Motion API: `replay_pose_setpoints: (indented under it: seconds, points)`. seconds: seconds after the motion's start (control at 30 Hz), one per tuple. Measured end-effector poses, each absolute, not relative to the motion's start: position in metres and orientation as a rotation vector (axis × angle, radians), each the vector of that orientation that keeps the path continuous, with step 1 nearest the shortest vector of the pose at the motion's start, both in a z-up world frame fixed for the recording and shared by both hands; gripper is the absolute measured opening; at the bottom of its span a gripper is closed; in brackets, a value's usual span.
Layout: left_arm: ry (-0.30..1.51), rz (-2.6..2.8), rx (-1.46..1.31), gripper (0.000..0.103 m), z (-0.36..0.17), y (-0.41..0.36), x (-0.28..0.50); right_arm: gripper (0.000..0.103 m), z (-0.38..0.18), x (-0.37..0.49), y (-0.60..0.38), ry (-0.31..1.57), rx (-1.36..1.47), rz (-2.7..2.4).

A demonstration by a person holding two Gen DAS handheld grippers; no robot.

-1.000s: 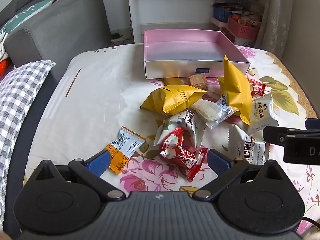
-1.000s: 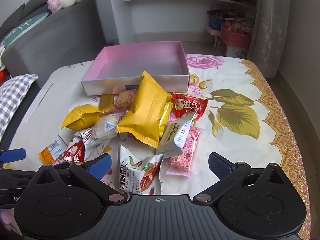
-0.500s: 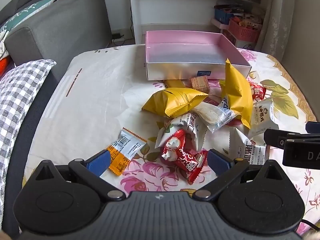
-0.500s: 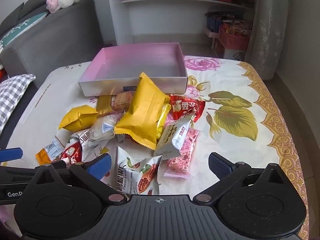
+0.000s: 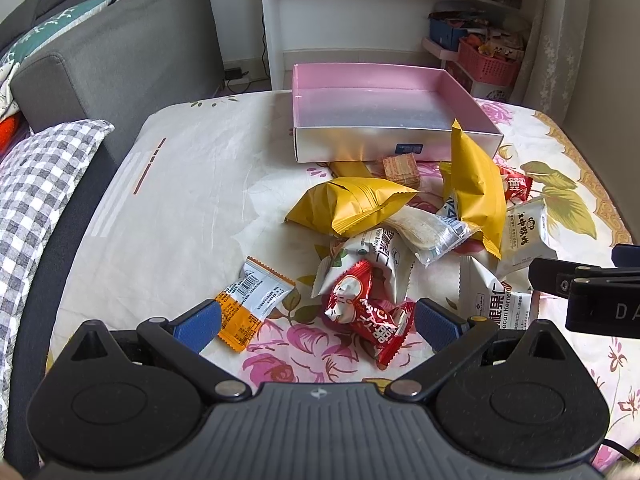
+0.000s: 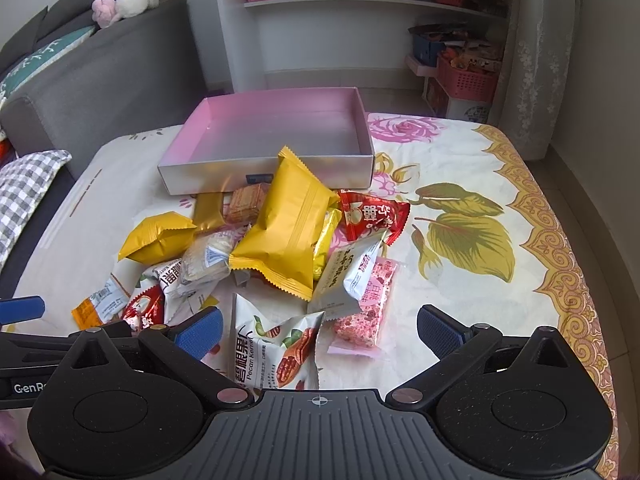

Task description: Organize snacks

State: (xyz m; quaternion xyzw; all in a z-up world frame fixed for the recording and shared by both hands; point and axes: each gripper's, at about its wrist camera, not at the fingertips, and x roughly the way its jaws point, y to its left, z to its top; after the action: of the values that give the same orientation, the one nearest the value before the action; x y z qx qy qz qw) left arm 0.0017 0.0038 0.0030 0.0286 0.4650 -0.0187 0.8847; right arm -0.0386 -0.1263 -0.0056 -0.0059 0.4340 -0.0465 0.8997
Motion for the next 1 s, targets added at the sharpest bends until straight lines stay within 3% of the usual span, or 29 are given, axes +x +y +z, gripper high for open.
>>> replay_pose_setpoints:
  seconds: [1.0]
  points:
    - [0.955, -0.036, 0.058, 0.103, 0.0072, 0.0054, 0.0009, 0.103, -0.0034, -0.0397, -0.1250, 0.889, -0.017, -0.096]
